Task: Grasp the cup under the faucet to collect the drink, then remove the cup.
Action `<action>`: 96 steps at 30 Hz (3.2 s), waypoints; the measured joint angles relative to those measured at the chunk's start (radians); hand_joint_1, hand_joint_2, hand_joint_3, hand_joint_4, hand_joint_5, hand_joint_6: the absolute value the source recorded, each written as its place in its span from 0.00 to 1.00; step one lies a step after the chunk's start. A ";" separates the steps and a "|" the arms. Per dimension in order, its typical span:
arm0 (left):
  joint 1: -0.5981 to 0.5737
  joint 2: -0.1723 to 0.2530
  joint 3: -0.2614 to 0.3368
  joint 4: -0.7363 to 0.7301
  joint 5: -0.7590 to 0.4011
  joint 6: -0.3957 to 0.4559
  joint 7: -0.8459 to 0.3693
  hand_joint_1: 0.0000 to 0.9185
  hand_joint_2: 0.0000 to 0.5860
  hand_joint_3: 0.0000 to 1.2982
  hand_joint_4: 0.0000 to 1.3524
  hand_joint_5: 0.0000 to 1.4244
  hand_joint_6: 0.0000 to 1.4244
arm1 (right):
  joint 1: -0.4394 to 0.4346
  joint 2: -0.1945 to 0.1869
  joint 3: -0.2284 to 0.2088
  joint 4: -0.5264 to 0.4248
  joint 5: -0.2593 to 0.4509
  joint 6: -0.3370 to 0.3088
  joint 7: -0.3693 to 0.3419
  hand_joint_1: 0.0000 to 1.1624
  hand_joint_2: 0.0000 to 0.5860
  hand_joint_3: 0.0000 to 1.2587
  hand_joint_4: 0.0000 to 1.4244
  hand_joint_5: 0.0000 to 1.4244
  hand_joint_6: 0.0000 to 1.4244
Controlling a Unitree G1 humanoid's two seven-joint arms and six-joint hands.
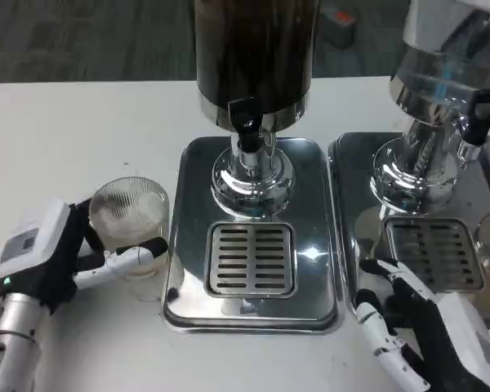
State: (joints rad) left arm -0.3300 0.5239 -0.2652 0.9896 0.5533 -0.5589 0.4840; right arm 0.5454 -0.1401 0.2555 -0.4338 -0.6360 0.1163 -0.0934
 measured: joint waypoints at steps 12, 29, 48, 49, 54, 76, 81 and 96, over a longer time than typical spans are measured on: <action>0.014 -0.032 0.009 0.042 0.006 -0.072 0.117 0.29 0.17 0.51 0.64 0.78 1.00 | -0.001 0.008 -0.007 0.004 0.012 -0.005 -0.004 0.11 0.75 0.17 0.07 0.05 0.16; 0.065 -0.008 0.021 0.030 0.017 -0.137 0.258 0.29 0.18 0.53 0.68 0.82 1.00 | -0.005 0.011 -0.009 0.019 0.031 -0.023 -0.011 0.14 0.78 0.16 0.07 0.05 0.16; 0.145 -0.055 0.006 -0.236 0.056 -0.191 0.180 0.30 0.18 0.54 0.69 0.83 1.00 | -0.009 0.016 -0.003 0.033 0.035 -0.033 -0.026 0.14 0.78 0.16 0.07 0.05 0.16; 0.145 -0.061 0.005 -0.236 0.062 -0.191 0.172 0.30 0.18 0.54 0.69 0.83 1.00 | -0.007 0.017 -0.001 0.032 0.035 -0.034 -0.029 0.14 0.78 0.16 0.07 0.05 0.16; 0.133 -0.087 0.000 -0.233 0.075 -0.185 0.147 0.30 0.18 0.54 0.69 0.83 1.00 | 0.007 0.020 0.002 0.032 0.035 -0.034 -0.041 0.14 0.78 0.16 0.07 0.05 0.16; -0.009 -0.170 -0.055 -0.048 0.088 -0.146 0.131 0.28 0.17 0.54 0.69 0.82 1.00 | 0.079 0.033 0.005 -0.004 0.035 -0.024 -0.044 0.14 0.78 0.16 0.07 0.05 0.16; -0.030 -0.179 -0.069 -0.018 0.088 -0.146 0.131 0.27 0.17 0.53 0.68 0.82 1.00 | 0.094 0.040 0.006 -0.007 0.033 -0.023 -0.044 0.14 0.78 0.16 0.07 0.05 0.16; -0.073 -0.194 -0.091 0.017 0.085 -0.138 0.107 0.21 0.17 0.46 0.61 0.75 0.98 | 0.113 0.048 0.006 -0.026 0.032 -0.022 -0.044 0.14 0.78 0.16 0.07 0.06 0.16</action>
State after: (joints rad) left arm -0.4032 0.3294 -0.3564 1.0068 0.6386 -0.6971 0.5914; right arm 0.6580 -0.0922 0.2619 -0.4596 -0.6045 0.0946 -0.1373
